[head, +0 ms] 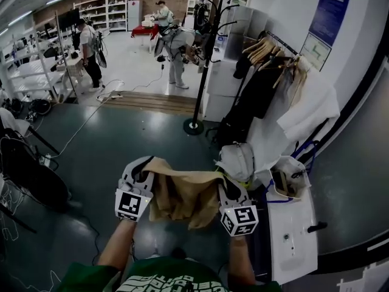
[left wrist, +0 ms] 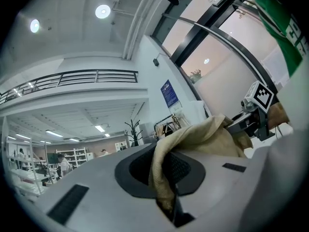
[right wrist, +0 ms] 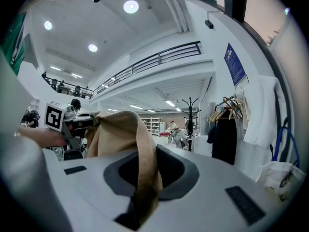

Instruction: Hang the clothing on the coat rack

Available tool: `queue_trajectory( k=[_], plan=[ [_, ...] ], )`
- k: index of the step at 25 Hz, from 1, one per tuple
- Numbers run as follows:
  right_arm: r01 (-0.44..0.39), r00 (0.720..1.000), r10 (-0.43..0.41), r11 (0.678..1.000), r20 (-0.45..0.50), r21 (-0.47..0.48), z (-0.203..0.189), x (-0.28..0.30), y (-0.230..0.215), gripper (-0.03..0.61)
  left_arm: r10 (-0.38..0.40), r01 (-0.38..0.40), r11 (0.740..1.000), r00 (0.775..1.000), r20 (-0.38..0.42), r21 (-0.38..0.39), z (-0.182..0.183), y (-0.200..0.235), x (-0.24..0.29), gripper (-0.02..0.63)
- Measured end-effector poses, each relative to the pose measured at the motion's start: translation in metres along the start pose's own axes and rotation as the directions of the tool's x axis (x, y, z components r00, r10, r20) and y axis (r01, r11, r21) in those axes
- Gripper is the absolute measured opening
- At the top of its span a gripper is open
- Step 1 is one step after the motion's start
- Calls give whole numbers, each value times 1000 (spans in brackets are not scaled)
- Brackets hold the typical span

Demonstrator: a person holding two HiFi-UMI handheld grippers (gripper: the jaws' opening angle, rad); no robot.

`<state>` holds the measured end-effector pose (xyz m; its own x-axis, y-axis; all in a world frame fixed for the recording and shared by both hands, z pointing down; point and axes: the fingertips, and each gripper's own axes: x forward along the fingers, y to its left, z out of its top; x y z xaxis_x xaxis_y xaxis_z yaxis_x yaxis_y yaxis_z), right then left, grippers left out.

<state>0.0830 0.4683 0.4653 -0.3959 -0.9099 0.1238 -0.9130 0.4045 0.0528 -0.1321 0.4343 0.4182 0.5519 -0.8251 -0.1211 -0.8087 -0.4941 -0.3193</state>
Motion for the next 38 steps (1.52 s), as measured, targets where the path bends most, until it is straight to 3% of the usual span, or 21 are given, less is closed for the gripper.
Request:
queue_trajectory(
  k=[14,30,38],
  plan=[
    [3,1000,-3,1000,6,2,10,87,-77,49,1,0,1000,1000,26,-9,-20,28,112,14],
    [74,997,-74,997,15,10,42,286,-165,49,-80,81,996,995,53,-24,-77,146,310,14],
    [95,995,-95,995,27,11,59,370,-194,49,-105,106,994,992,73,-19,-93,201,385,14]
  ],
)
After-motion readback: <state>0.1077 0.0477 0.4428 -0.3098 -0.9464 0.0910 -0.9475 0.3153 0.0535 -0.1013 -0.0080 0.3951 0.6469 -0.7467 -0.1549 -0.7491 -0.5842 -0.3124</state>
